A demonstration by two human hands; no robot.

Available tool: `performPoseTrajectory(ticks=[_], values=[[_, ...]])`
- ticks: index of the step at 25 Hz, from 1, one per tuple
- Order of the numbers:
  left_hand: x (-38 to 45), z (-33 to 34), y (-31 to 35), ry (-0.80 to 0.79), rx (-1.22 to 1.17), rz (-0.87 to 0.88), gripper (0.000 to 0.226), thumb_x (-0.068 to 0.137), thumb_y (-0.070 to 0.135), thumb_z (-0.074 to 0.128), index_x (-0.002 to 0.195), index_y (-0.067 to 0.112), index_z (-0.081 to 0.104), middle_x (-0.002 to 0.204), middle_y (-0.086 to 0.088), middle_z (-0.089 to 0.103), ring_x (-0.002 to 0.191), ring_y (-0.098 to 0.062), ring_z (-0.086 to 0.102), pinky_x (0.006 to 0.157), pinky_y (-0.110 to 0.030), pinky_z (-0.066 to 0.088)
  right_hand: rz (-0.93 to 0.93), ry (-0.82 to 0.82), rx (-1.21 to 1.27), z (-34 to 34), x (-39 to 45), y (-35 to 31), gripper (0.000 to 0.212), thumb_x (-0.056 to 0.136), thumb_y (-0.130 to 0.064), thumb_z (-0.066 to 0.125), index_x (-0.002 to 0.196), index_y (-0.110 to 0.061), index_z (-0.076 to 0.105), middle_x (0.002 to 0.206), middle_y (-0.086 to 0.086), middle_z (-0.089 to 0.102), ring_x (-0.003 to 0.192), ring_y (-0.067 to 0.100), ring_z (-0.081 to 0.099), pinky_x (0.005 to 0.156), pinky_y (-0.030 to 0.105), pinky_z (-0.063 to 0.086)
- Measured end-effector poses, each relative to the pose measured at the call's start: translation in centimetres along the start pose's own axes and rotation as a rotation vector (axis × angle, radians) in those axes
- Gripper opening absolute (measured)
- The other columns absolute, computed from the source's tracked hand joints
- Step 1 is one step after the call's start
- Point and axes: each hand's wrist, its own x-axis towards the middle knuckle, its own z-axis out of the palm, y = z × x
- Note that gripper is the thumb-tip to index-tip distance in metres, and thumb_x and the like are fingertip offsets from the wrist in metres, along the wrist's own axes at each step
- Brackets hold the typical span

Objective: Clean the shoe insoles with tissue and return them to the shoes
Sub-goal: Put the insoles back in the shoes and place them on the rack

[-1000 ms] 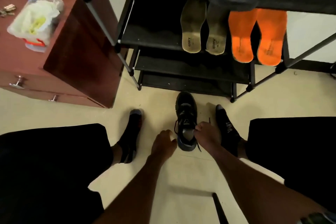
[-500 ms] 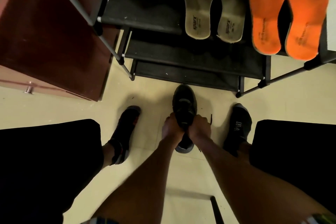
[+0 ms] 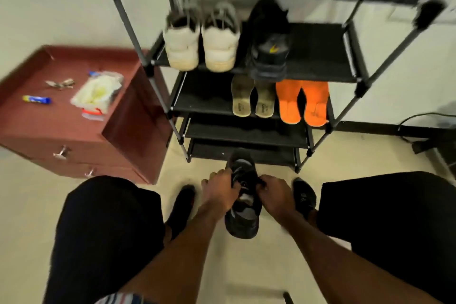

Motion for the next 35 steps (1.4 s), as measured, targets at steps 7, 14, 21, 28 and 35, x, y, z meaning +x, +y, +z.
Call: performPoseTrajectory(ticks=[7,14,21,28,35], values=[[-8.2,-9.4,4.3,0.383,-0.19,0.382,0.013,0.105,0.027,0.049,0.107,0.015,0.055,0.102,-0.001,0.055,0.088,-0.018,0.055,0.076,-0.035,0.046,-0.455,0.455,0.207,-9.3,-8.3,-4.4,0.016,0.103,-0.021,0.055,0.113,-0.015,0.067,0.096,-0.002,0.056,0.083,0.019,0.058,0.067,0.039,0.048],[-11.1,-16.4,10.2,0.48,-0.252,0.601,0.01,0.104,0.025,0.053,0.104,0.015,0.055,0.096,0.0,0.054,0.083,-0.019,0.057,0.072,-0.038,0.049,-0.527,0.747,0.366,-15.9,-11.8,-5.9,0.018,0.104,-0.018,0.059,0.12,-0.018,0.068,0.098,-0.007,0.056,0.087,0.015,0.059,0.069,0.035,0.05],[-4.7,-21.2,18.2,0.473,-0.29,0.698,0.011,0.103,0.024,0.055,0.1,0.013,0.056,0.093,-0.001,0.055,0.08,-0.017,0.055,0.073,-0.039,0.049,-0.422,0.881,0.522,-22.9,-5.9,-6.5,0.019,0.104,-0.025,0.059,0.116,-0.016,0.071,0.097,-0.006,0.062,0.085,0.012,0.061,0.073,0.034,0.053],[6.6,-24.2,23.8,0.57,-0.318,0.515,0.015,0.098,0.03,0.066,0.092,0.017,0.062,0.088,0.002,0.062,0.078,-0.016,0.058,0.067,-0.03,0.038,-0.305,0.842,0.759,-28.1,6.5,-7.7,0.021,0.1,-0.031,0.066,0.112,-0.016,0.077,0.102,-0.007,0.07,0.094,0.0,0.065,0.08,0.015,0.051],[11.7,-24.4,25.7,0.534,-0.204,0.385,0.024,0.104,0.032,0.059,0.112,0.014,0.074,0.104,-0.014,0.072,0.098,-0.034,0.069,0.071,-0.035,0.043,-0.175,0.672,1.036,-28.4,13.1,-7.3,0.027,0.097,-0.035,0.07,0.087,-0.011,0.075,0.083,0.008,0.075,0.083,0.025,0.073,0.074,0.037,0.058]])
